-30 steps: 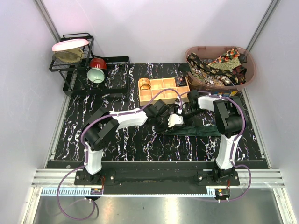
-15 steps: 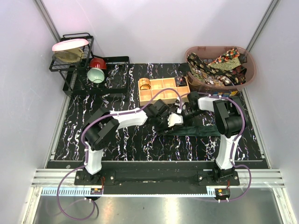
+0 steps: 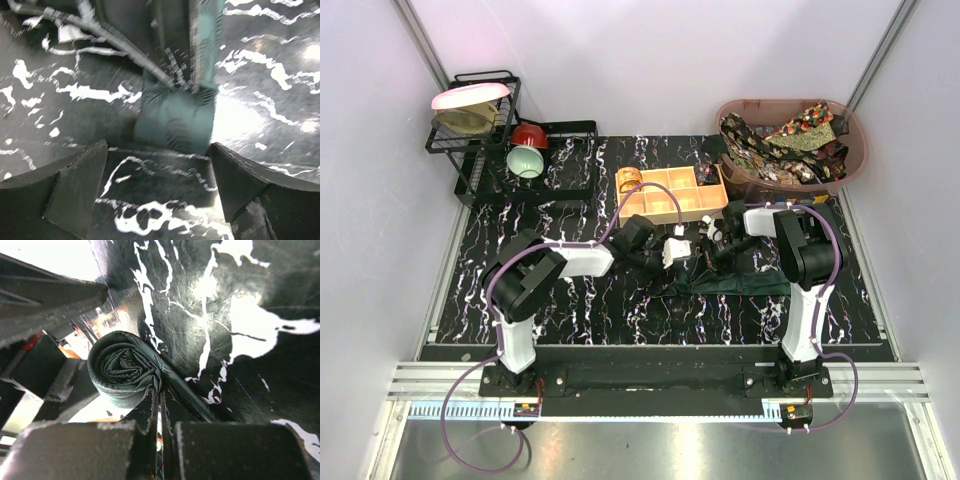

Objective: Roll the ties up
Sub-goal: Roll the tie at the center of the board.

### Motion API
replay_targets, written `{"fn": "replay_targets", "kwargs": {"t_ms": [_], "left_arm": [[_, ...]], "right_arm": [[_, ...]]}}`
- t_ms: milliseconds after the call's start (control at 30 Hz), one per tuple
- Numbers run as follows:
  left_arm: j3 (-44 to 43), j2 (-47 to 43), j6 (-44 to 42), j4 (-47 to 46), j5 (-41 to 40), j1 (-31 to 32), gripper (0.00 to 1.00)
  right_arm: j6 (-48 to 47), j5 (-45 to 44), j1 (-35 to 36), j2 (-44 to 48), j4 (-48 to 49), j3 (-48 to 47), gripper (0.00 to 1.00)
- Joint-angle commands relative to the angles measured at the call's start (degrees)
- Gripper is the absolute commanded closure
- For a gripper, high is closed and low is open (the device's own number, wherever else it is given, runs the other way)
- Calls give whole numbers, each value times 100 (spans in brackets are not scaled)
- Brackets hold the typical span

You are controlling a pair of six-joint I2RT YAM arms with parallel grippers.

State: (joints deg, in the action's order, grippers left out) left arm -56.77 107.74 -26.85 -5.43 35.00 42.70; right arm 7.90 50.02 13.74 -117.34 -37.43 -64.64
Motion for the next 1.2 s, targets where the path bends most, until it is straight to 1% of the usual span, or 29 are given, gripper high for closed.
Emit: {"fn": "replay_targets", "kwargs": {"t_ms": [0, 67, 167, 200, 267, 300, 333, 367, 400, 433, 467, 500, 533, 567, 600, 633, 667, 700, 733, 767, 800, 833, 867, 933, 1067, 1167], "left_arm": [[140, 106, 461, -1344, 709, 37, 10], [149, 220, 488, -1522, 823, 46, 12], [35, 396, 400, -1497, 868, 72, 21], [-35, 466, 356, -1296, 894, 72, 27], [-140, 519, 251, -1075, 912, 89, 35], [-158, 554, 181, -909, 894, 90, 45], [-193, 546, 111, -733, 868, 116, 49], [-298, 537, 66, -522, 624, 133, 55], [-334, 476, -56, -138, 500, 125, 59], [-369, 432, -170, 84, 359, 142, 69], [-430, 397, -258, 312, -16, 151, 72], [-483, 327, -512, 828, -194, 169, 74], [-501, 291, -592, 1033, -396, 204, 75], [-562, 256, -671, 1427, -824, 247, 75], [-598, 212, -838, 1614, -994, 283, 75], [-598, 195, -874, 1746, -1161, 353, 75], [-598, 168, -892, 1913, -1441, 388, 74], [-633, 168, -918, 2019, -1548, 432, 74], [-685, 185, -901, 2115, -1671, 546, 74], [-738, 229, -883, 2334, -1916, 590, 73], [-878, 317, -822, 2432, -1979, 634, 72], [-923, 352, -770, 2468, -2049, 687, 71], [-975, 387, -725, 2572, -2050, 696, 70], [-1177, 528, -637, 2687, -2068, 748, 69], [-1424, 695, -567, 2872, -2068, 766, 69], [-1485, 713, -576, 2907, -2059, 758, 69]], "right_arm": [[-192, -1179, 6, -289, 16, -31, 100], [-192, -1179, 6, -307, -10, -40, 100], [-201, -1152, 6, -325, -1, -48, 100], [-201, -1118, 6, -325, -1, -49, 100], [-201, -1082, 6, -351, -1, -75, 100], [-210, -1012, 6, -368, 8, -75, 100], [-236, -960, 6, -351, 16, -75, 100], [-219, -924, 6, -316, 8, -75, 99], [-219, -776, 6, -281, -10, -75, 90], [-219, -670, 6, -202, -19, -66, 84], [-219, -582, 6, -19, -19, -40, 80], [-210, -477, -3, 105, -19, -31, 72], [-219, -423, -20, 202, -19, -31, 68], [-228, -371, -29, 394, -62, -22, 66], [-228, -396, -38, 474, -63, -5, 65], [-280, -423, -46, 553, -80, 22, 61], [-289, -414, -47, 659, -132, 31, 60], [-315, -362, -47, 721, -150, 57, 59], [-307, -292, -47, 756, -124, 92, 55], [-281, -74, -47, 843, -98, 118, 54], [-211, 59, -47, 879, -20, 153, 54], [-36, 174, -29, 906, 208, 249, 50], [53, 305, -20, 949, 340, 294, 48], [290, 438, 67, 924, 691, 364, 47], [545, 614, 138, 634, 1123, 382, 51], [537, 641, 138, 546, 1141, 365, 63]]}}
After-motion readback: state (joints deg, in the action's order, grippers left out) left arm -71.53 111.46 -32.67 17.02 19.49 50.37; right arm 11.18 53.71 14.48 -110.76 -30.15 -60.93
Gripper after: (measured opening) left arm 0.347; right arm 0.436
